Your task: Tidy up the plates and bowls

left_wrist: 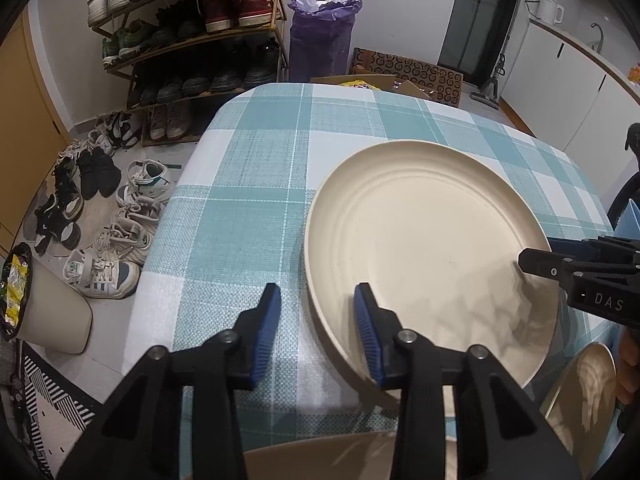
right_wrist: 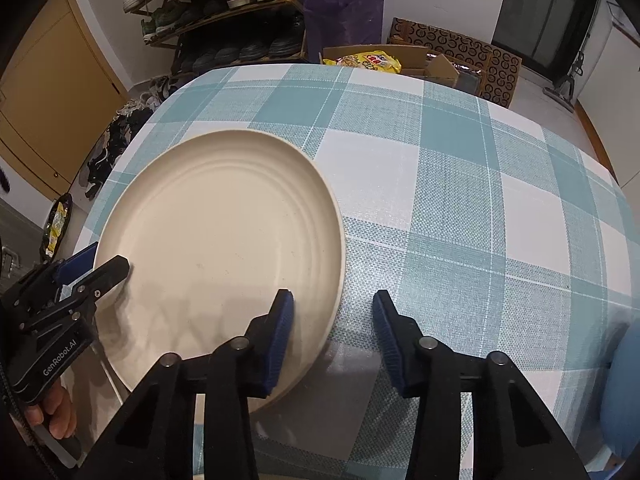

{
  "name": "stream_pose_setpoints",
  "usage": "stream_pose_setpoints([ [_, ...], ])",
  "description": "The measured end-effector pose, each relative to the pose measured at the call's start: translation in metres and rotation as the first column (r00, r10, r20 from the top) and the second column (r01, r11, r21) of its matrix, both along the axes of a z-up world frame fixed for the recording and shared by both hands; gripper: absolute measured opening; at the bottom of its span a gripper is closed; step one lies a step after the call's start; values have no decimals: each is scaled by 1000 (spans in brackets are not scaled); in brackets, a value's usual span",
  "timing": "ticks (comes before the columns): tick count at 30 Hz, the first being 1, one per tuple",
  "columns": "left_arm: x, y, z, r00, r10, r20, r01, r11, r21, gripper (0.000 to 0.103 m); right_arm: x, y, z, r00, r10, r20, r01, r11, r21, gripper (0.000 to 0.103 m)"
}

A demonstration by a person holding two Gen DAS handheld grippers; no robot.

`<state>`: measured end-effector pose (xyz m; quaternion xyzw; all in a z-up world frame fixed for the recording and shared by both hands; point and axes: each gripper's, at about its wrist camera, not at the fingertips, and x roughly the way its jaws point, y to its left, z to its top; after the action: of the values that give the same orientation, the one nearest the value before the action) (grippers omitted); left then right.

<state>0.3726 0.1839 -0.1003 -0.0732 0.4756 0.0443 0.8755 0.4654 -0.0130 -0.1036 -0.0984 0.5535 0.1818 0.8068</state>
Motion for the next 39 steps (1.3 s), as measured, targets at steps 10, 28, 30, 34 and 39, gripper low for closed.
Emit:
stream_pose_setpoints([
  [10, -2, -2, 1, 1000, -8, 5, 8, 1000, -7, 18, -4, 0, 0, 1000, 17, -4, -17, 1000, 23, 20],
  [28, -3, -7, 8, 999, -9, 38, 9, 1000, 5, 11, -12, 3, 3, 998, 30, 55, -29, 999, -22, 13],
  [30, -3, -8, 10, 999, -11, 44, 11, 1000, 10, 11, -12, 3, 5, 998, 26, 61, -25, 999, -21, 13],
  [34, -5, -9, 16, 998, -12, 55, 11, 1000, 11, 11, -15, 2, 10, 997, 24, 73, -22, 1000, -18, 13],
  [39, -8, -12, 24, 998, -13, 67, 12, 1000, 18, 11, -19, 0, 18, 996, 21, 90, -20, 1000, -15, 13],
])
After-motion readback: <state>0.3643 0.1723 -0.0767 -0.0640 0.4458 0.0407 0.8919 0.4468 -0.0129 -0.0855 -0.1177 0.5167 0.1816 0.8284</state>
